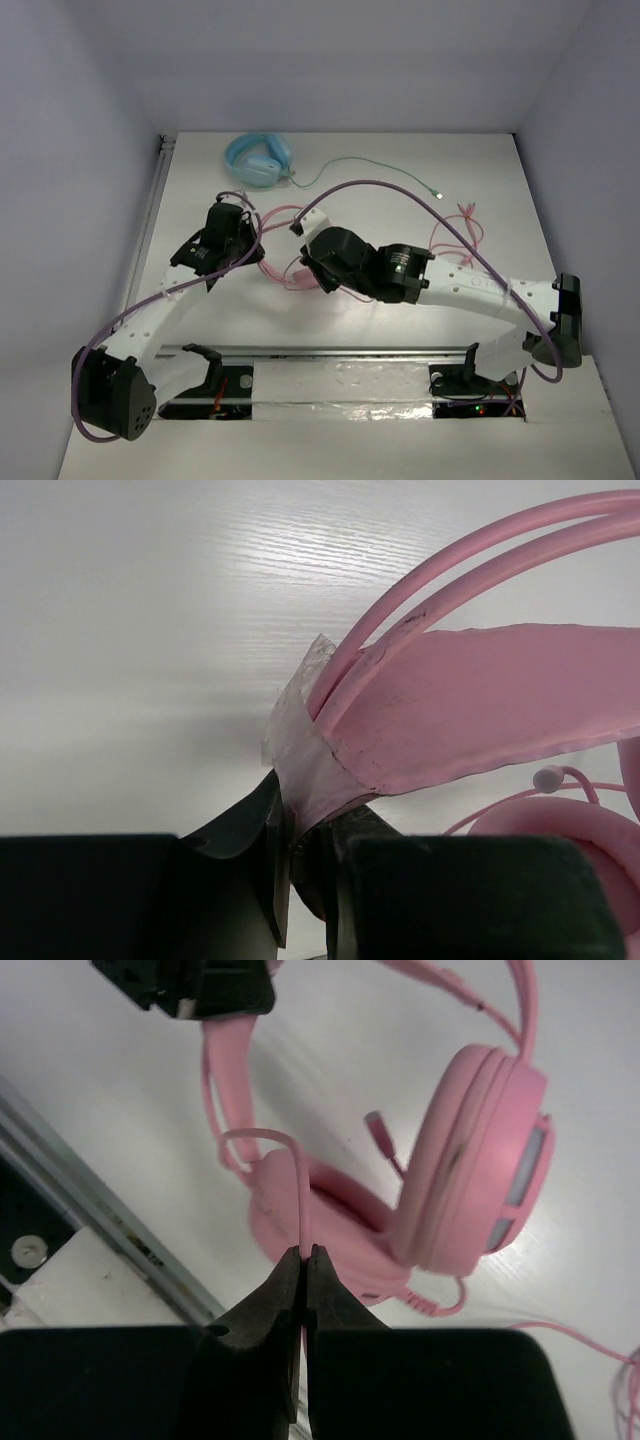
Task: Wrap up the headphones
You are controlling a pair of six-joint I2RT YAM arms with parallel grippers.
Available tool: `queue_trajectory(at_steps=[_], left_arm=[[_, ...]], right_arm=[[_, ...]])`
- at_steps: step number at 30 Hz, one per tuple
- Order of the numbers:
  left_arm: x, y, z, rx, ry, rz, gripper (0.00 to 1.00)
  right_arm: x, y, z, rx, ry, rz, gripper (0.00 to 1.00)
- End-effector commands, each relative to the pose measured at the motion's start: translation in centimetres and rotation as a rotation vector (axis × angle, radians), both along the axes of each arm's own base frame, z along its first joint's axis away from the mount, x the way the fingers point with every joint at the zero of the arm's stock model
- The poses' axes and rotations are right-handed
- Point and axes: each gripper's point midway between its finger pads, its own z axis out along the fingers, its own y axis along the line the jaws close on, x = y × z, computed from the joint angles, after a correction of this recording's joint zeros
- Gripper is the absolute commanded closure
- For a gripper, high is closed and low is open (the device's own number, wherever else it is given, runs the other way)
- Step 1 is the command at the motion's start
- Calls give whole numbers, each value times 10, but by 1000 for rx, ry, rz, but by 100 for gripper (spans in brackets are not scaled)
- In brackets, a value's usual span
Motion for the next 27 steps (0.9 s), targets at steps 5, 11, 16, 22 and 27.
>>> queue_trajectory(at_steps=[5, 11, 16, 22, 27], left_arm=[[5, -30, 33, -37, -69, -220, 100], [6, -38, 30, -43, -58, -275, 100], [3, -51, 39, -94, -91, -354, 100], [-8, -69, 41, -175, -85, -462, 100], [-10, -77, 52, -228, -111, -485, 100]], right_arm=[[37, -18, 30, -36, -134, -89, 100], [54, -33, 53, 12, -187, -147, 100], [75, -48, 60, 51, -231, -237, 100], [91, -61, 59, 86, -265, -304, 100], [96, -66, 52, 94, -271, -338, 100]])
